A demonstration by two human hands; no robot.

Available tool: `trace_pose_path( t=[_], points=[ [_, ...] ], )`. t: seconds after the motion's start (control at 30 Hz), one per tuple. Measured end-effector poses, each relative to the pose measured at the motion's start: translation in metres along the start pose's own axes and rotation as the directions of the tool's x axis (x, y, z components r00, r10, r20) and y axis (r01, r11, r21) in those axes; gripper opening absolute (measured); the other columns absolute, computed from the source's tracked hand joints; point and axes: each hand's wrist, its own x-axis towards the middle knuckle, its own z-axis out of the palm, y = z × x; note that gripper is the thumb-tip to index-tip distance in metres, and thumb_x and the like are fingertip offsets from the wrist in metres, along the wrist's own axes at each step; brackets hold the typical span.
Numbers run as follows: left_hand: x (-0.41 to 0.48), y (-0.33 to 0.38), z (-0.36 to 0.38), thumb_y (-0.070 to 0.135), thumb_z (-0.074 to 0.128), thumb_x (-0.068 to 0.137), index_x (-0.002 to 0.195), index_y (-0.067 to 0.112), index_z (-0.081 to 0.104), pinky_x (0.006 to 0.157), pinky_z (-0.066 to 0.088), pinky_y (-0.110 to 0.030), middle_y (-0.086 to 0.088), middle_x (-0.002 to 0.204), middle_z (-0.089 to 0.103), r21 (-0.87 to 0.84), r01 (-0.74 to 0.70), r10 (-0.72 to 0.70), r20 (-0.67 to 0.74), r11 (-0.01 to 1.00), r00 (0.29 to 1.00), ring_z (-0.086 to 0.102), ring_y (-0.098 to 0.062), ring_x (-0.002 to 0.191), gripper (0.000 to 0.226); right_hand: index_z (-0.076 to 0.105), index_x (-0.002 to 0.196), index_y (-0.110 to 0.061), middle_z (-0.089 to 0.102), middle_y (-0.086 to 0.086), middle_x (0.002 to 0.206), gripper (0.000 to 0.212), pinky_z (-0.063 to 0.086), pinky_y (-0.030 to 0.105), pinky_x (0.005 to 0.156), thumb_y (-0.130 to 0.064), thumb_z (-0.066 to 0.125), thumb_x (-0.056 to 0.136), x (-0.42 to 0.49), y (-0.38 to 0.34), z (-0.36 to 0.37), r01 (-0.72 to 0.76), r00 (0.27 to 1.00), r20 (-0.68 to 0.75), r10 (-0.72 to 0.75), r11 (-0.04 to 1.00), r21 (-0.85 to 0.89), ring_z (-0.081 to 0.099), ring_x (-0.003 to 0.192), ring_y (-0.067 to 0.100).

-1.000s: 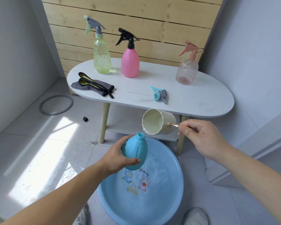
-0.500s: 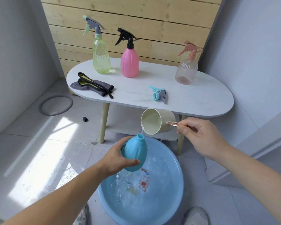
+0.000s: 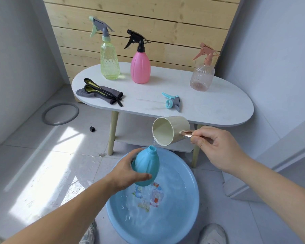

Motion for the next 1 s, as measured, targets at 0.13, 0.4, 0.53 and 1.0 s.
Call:
trace_pose_path(
  t=[0.13, 0.4, 0.53, 1.0],
  points=[
    [-0.0003, 0.0000, 0.0002, -0.001, 0.090, 0.074, 0.125, 0.040, 0.058, 0.078, 0.061, -0.022, 0.003, 0.118, 0.069, 0.006, -0.001, 0.001, -0.004, 1.000, 1.000, 0.069, 0.001, 0.096, 0.073, 0.073, 0.087, -0.025, 0.061, -0.012, 0.077, 0.015, 0.037, 0.010, 0.069, -0.014, 0.065, 0.093, 0.0009, 0.0019, -0.0001, 0.030, 1.000, 0.003, -0.030, 0.999, -0.026, 0.055, 0.075, 0.007],
    [0.0015, -0.0024, 0.0001, 0.004, 0.092, 0.073, 0.125, 0.044, 0.058, 0.083, 0.063, -0.027, 0.005, 0.118, 0.070, 0.027, 0.010, -0.009, -0.012, 1.000, 1.000, 0.069, -0.001, 0.097, 0.074, 0.070, 0.082, -0.022, 0.061, -0.006, 0.078, 0.015, 0.043, 0.022, 0.074, -0.013, 0.065, 0.093, 0.0004, 0.0036, -0.0010, 0.081, 0.997, 0.011, -0.080, 0.993, -0.082, 0.057, 0.081, 0.014],
    [0.0016, -0.0040, -0.0006, 0.007, 0.093, 0.071, 0.128, 0.043, 0.058, 0.085, 0.063, -0.030, 0.006, 0.118, 0.070, 0.026, 0.015, -0.015, -0.010, 1.000, 1.000, 0.070, -0.002, 0.098, 0.076, 0.069, 0.081, -0.020, 0.059, -0.007, 0.077, 0.015, 0.042, 0.021, 0.074, -0.013, 0.065, 0.093, -0.0004, 0.0015, -0.0007, 0.115, 0.993, 0.025, -0.113, 0.987, -0.112, 0.057, 0.080, 0.013],
    [0.0001, -0.0020, -0.0005, 0.002, 0.091, 0.074, 0.121, 0.045, 0.058, 0.081, 0.062, -0.023, 0.005, 0.116, 0.069, 0.049, 0.001, 0.000, -0.010, 0.999, 1.000, 0.068, 0.003, 0.095, 0.072, 0.068, 0.082, -0.022, 0.056, -0.018, 0.078, 0.013, 0.039, 0.019, 0.076, -0.027, 0.060, 0.090, -0.0011, 0.0011, 0.0019, 0.228, 0.974, 0.050, -0.222, 0.944, -0.238, 0.051, 0.083, 0.010]
  ],
)
